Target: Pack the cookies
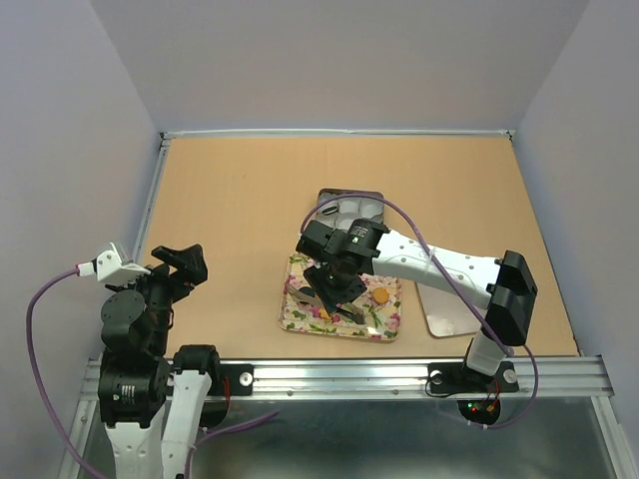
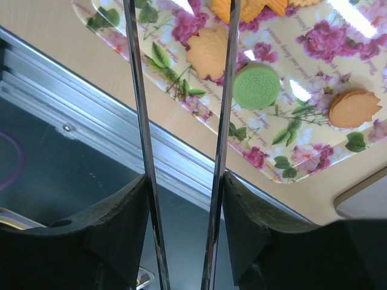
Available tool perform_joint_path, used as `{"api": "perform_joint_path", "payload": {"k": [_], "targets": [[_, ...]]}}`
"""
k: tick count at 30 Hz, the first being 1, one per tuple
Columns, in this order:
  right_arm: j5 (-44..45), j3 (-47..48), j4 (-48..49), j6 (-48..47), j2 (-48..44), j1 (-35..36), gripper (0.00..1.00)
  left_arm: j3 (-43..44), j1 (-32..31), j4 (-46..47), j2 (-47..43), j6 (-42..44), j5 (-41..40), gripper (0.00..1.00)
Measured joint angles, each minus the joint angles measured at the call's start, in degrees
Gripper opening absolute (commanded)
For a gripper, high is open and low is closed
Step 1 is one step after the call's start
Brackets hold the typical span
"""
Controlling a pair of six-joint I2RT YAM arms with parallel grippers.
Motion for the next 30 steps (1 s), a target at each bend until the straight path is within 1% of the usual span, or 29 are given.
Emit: {"api": "perform_joint_path", "payload": {"k": [6,17,23,30], "targets": [[1.70,1.27,-1.38,-0.81,1.64,0.50,0.54,-1.07,0.00,0.00,-0.39,0.00,0.00,0.99],[2.34,8.48,-5.55,-1.29,3.50,1.79,0.54,-2.45,0.00,0.22,-0.39,0.00,0.00,0.99],[2.64,8.70,-7.43,-1.46,4.63,3.69,0.54,-2.45,0.00,0.42,-0.39,0.00,0.00,0.99],[3.85,9.22,-9.64,-1.75,6.36,4.02,0.53,-2.45,0.00,0.44,-0.39,0.00,0.00,0.99]]}}
